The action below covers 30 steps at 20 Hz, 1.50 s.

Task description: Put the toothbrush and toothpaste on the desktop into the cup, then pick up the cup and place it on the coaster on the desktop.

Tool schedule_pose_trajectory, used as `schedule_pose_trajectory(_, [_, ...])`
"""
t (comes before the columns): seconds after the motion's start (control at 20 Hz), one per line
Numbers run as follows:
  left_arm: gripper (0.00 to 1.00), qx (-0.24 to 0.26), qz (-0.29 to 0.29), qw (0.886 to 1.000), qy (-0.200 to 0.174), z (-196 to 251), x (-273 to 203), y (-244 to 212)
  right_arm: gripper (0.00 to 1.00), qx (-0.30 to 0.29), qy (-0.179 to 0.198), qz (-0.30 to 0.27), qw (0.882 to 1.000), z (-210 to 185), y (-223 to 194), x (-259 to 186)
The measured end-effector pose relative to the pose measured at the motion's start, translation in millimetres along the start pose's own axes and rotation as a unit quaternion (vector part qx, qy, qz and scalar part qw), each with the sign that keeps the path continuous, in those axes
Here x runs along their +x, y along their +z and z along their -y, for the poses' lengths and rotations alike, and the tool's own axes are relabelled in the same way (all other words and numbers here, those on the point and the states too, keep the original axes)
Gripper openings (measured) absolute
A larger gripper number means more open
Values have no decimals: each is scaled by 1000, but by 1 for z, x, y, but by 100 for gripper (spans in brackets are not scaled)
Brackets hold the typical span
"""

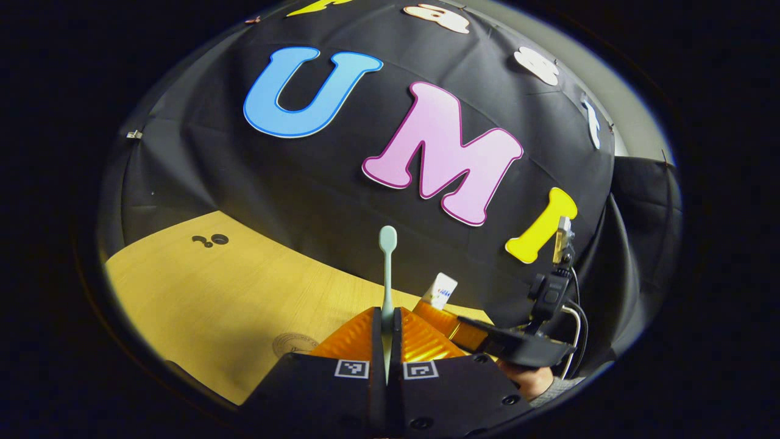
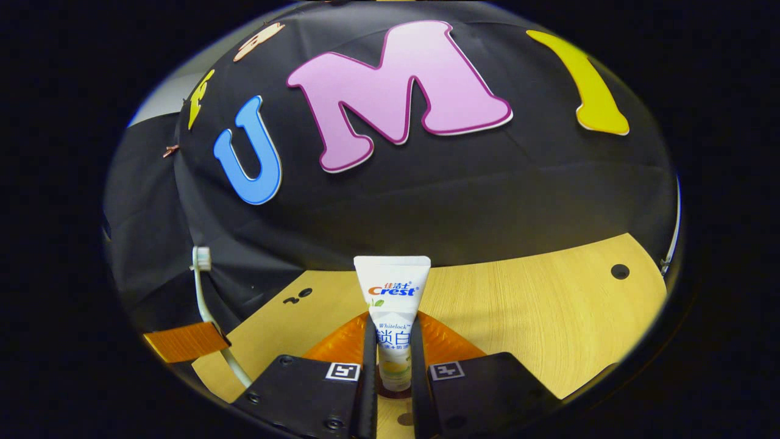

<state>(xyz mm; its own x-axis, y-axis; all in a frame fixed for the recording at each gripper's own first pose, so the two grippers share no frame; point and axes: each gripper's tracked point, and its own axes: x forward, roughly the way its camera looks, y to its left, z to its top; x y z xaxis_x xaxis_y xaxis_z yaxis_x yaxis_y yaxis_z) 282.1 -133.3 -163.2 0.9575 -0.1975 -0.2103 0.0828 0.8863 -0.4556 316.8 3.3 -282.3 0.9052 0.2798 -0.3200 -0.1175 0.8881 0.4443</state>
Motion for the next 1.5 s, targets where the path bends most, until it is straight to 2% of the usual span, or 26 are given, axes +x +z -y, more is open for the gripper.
schedule_pose_trajectory(0.3, [6,-42,25,999,12,0,59,-10,27,15,20,-18,1000,11,-25,16])
schedule_pose_trajectory(0.6, [6,-61,42,997,33,-8,95,-36,28,35,41,-50,997,15,-53,25])
schedule_pose_trajectory(0.75, [6,-78,44,995,41,-14,101,-49,35,68,56,-48,995,14,-50,18])
schedule_pose_trajectory(0.8, [6,-84,43,995,42,-14,103,-55,42,84,60,-49,993,14,-47,16])
schedule_pose_trajectory(0.85, [6,-88,43,994,45,-15,104,-58,38,103,63,-49,991,14,-45,14])
schedule_pose_trajectory(0.9, [6,-92,44,994,46,-13,105,-61,51,122,67,-52,989,15,-43,12])
schedule_pose_trajectory(0.95, [6,-92,41,994,46,-12,107,-65,51,146,71,-52,985,16,-39,10])
schedule_pose_trajectory(1.1, [6,-68,48,995,48,-7,106,-69,55,234,92,-45,967,18,-19,5])
schedule_pose_trajectory(1.2, [6,-35,63,995,62,-8,103,-72,56,263,101,-36,959,19,-10,5])
schedule_pose_trajectory(1.35, [6,15,83,994,64,-2,97,-78,57,271,104,-36,956,21,-10,4])
schedule_pose_trajectory(1.5, [6,59,70,994,58,4,98,-98,56,275,105,-43,955,26,-14,2])
